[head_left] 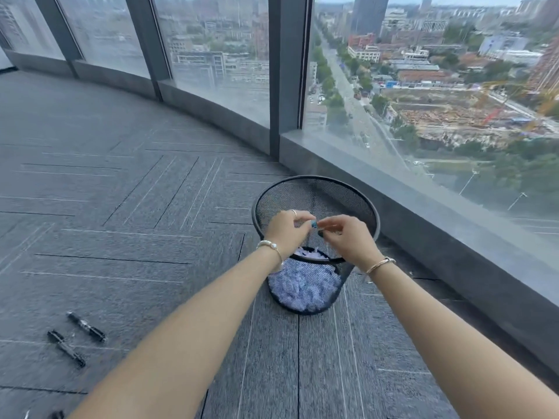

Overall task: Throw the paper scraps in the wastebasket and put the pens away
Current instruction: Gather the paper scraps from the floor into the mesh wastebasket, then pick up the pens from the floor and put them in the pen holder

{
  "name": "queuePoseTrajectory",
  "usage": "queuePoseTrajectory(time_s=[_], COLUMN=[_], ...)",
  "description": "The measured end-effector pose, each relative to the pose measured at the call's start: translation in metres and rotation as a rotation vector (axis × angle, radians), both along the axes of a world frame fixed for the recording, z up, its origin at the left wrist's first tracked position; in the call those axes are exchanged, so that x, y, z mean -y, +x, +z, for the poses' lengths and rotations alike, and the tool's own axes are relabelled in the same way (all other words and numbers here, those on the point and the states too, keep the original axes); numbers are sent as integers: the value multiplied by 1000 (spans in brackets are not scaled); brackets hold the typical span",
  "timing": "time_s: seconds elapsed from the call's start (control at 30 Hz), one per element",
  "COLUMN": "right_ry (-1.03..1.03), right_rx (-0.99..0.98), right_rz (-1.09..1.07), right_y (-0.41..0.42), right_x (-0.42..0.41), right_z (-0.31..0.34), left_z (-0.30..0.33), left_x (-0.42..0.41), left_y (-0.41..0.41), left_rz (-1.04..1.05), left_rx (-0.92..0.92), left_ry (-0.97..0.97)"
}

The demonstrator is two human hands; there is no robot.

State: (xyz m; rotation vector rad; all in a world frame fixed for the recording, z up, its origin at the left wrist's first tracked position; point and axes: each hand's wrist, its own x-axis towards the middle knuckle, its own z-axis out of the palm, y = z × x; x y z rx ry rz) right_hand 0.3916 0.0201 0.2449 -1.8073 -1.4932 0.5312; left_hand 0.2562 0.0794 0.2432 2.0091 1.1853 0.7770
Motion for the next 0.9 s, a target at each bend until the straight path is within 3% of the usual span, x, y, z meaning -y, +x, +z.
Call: queuePoseTrajectory(time_s=[0.2, 0.4, 0.5, 0.63, 0.9], right_ry=[14, 89, 98, 46, -88], right_rx=[-154, -257, -328, -352, -434], right_rz=[11, 12, 97, 266, 461], right_y=[0, -26, -61, -125, -259], right_x=[0, 10, 10, 8, 19], right_z=[4, 30, 47, 51, 4], left_z=[-3, 29, 42, 40, -15], left_x=[-2, 6, 13, 29, 78], left_y=[-11, -61, -108, -178, -305], left_rz=[-16, -20, -41, 40, 271], left_rx=[220, 228, 146, 192, 199], left_ry=[-15, 71, 127, 117, 50])
